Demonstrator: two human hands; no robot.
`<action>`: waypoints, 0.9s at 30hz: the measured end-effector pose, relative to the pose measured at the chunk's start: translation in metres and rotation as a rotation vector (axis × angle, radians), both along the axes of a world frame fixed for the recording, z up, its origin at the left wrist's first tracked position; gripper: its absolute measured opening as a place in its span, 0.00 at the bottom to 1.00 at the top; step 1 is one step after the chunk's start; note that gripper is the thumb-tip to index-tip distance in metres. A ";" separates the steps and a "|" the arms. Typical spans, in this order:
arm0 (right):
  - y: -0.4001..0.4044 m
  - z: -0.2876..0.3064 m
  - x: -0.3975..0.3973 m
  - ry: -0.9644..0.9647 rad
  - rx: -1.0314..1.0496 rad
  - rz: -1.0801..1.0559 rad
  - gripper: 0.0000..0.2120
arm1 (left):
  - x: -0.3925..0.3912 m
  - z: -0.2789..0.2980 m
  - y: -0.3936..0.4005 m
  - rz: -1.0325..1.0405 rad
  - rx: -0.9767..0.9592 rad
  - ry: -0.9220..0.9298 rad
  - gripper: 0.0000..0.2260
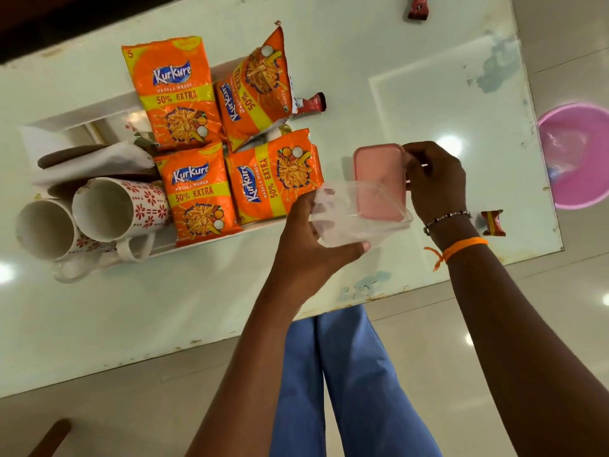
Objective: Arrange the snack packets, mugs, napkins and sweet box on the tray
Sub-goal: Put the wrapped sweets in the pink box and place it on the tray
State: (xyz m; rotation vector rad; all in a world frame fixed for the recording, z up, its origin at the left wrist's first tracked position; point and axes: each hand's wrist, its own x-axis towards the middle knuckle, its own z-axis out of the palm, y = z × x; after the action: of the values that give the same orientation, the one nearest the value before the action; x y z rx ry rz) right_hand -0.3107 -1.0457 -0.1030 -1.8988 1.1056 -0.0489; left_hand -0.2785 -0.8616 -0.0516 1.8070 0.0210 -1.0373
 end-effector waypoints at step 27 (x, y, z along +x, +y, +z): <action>0.011 0.015 0.064 -0.074 0.047 0.021 0.11 | 0.022 0.001 0.013 0.229 0.013 -0.240 0.33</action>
State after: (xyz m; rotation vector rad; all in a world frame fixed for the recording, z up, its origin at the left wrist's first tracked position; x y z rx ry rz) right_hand -0.2472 -1.0345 -0.0879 -1.8523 1.0281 -0.0804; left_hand -0.2570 -0.8487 -0.0509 1.8803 0.0863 -0.6570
